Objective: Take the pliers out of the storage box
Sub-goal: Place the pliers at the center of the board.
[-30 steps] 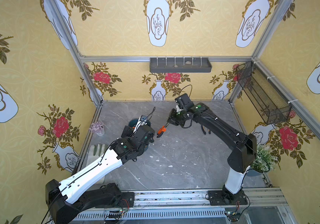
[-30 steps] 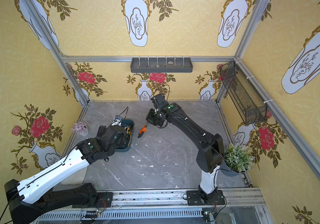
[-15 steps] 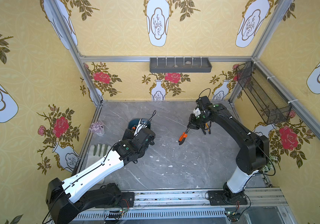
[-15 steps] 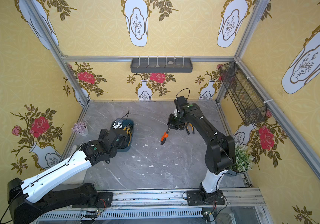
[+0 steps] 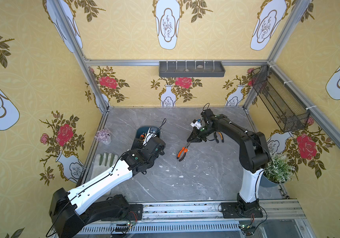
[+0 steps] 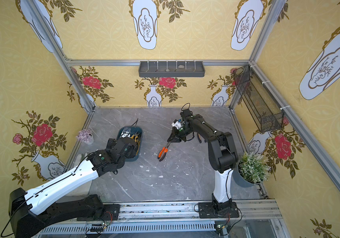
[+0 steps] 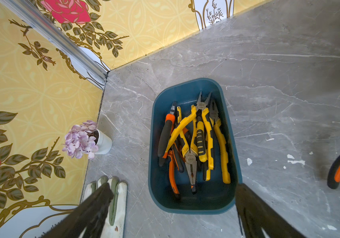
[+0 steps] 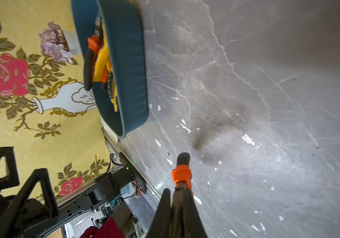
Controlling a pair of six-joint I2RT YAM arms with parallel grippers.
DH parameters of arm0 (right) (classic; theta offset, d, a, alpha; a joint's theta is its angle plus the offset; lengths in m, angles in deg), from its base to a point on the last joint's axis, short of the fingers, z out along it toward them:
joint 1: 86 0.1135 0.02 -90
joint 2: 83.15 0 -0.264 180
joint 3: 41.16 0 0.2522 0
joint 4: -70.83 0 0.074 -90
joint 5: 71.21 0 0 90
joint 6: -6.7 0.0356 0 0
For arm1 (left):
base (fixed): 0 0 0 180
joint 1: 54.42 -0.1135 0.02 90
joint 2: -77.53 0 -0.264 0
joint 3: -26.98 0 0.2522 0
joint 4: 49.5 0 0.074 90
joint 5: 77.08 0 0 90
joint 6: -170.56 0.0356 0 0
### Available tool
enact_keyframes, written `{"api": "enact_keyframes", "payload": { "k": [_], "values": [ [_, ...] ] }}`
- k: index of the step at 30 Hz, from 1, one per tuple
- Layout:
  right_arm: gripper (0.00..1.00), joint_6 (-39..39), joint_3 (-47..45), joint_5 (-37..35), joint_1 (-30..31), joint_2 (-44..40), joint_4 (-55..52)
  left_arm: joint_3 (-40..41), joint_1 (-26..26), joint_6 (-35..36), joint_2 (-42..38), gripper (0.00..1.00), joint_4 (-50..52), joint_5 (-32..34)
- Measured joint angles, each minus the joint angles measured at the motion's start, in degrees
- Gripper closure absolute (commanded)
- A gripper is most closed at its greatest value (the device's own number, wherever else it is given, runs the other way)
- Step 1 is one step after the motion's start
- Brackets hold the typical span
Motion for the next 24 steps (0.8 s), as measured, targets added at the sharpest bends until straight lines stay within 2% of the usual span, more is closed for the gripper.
{"api": "enact_keyframes", "payload": {
  "k": [6,11,18,22,24],
  "values": [
    [0.99,-2.6,1.4,0.7,0.0,3.9,-0.7,0.9,0.0,-0.1,-0.9,0.05,0.0,0.0],
    [0.86,-3.3,5.6,-0.4,0.5,8.7,-1.2,1.1,0.0,-0.2,-0.9,0.05,0.0,0.0],
    [0.75,-3.0,10.4,-7.3,0.7,15.2,-2.7,1.1,0.0,-0.3,-0.7,0.05,0.0,-0.7],
    [0.73,-2.1,10.6,-8.4,0.6,16.0,-2.7,1.4,0.0,-0.3,-1.5,0.05,0.0,-0.7],
    [0.69,-1.9,10.6,-8.8,0.7,16.1,-2.6,1.7,0.0,-0.3,-1.7,0.05,0.1,-0.7]
  ]
}}
